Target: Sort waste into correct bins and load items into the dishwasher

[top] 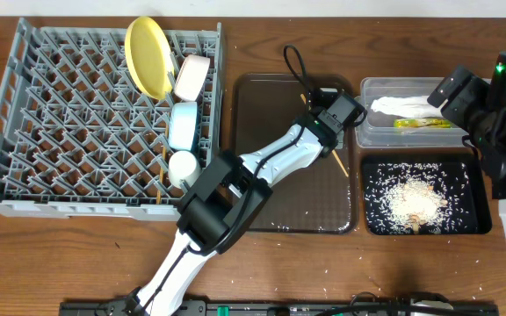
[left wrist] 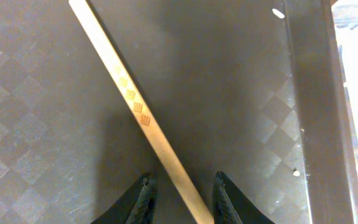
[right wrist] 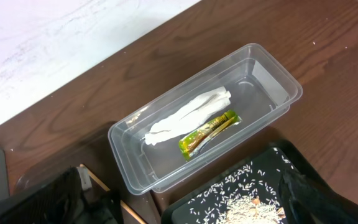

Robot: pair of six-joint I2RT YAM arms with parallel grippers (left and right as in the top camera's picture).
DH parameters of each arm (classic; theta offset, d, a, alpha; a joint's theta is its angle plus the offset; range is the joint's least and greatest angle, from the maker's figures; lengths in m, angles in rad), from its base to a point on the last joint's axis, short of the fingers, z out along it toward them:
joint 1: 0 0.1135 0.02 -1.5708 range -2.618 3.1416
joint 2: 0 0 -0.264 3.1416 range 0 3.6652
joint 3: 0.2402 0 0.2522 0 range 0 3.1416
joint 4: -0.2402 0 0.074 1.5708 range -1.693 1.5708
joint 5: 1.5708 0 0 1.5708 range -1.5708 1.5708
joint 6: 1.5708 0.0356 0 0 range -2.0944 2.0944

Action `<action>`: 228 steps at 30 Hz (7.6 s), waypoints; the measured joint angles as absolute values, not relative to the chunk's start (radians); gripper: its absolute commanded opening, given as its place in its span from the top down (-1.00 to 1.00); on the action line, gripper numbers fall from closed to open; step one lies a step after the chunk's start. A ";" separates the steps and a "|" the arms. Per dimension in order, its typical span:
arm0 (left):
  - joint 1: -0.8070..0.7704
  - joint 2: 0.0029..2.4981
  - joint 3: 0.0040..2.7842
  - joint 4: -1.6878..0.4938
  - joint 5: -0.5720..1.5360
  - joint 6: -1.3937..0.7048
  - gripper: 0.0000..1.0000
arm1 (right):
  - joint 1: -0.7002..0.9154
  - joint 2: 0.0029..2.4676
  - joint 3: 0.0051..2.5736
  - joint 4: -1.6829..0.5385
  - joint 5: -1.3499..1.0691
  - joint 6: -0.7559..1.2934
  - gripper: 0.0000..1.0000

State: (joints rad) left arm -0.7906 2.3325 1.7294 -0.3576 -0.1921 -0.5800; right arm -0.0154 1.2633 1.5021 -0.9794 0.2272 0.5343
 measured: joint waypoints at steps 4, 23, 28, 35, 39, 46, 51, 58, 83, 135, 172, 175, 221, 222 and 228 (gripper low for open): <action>-0.791 2.334 1.731 -0.359 -0.206 -0.580 0.85 | -0.015 1.263 1.502 -0.979 0.227 0.534 -0.99; -0.786 2.272 1.734 -0.602 -0.157 -0.516 0.85 | -0.015 1.263 1.502 -0.979 0.227 0.534 -0.99; -0.773 2.170 1.727 -0.829 -0.111 -0.473 0.85 | -0.015 1.263 1.502 -0.979 0.228 0.534 -0.99; -0.749 2.131 1.726 -0.989 0.029 -0.416 0.85 | -0.015 1.263 1.502 -0.979 0.227 0.534 -0.99; -0.748 2.131 1.727 -1.016 0.058 -0.382 0.85 | -0.015 1.263 1.502 -0.979 0.227 0.534 -0.98; -0.680 2.084 1.730 -1.128 0.077 -0.331 0.85 | -0.015 1.263 1.502 -0.979 0.227 0.534 -0.99; -0.604 2.006 1.749 -1.153 0.076 -0.312 0.85 | -0.015 1.263 1.502 -0.979 0.227 0.534 -0.99; -0.591 1.996 1.760 -1.185 0.080 -0.308 0.85 | -0.015 1.263 1.502 -0.979 0.227 0.534 -0.99; -0.632 2.009 1.564 -1.114 0.129 -0.306 0.85 | -0.015 1.263 1.502 -0.979 0.227 0.534 -0.99; -0.646 2.009 1.513 -1.189 0.240 -0.287 0.85 | -0.015 1.263 1.502 -0.979 0.227 0.534 -0.99; -0.104 1.820 1.749 -1.150 -0.202 -0.006 0.85 | -0.015 1.263 1.502 -0.979 0.227 0.534 -0.99; -0.080 1.829 1.706 -1.126 -0.210 0.022 0.85 | -0.015 1.263 1.502 -0.979 0.227 0.534 -0.99; -0.375 0.941 0.907 -0.564 -0.035 -0.332 -0.85 | -0.015 1.263 1.501 -0.979 0.227 0.534 -0.98; -0.375 0.949 0.884 -0.541 -0.034 -0.357 -0.85 | -0.015 1.263 1.501 -0.979 0.227 0.534 -0.99; -0.375 1.035 0.861 -0.522 -0.033 -0.415 -0.85 | -0.015 1.263 1.501 -0.979 0.227 0.534 -0.98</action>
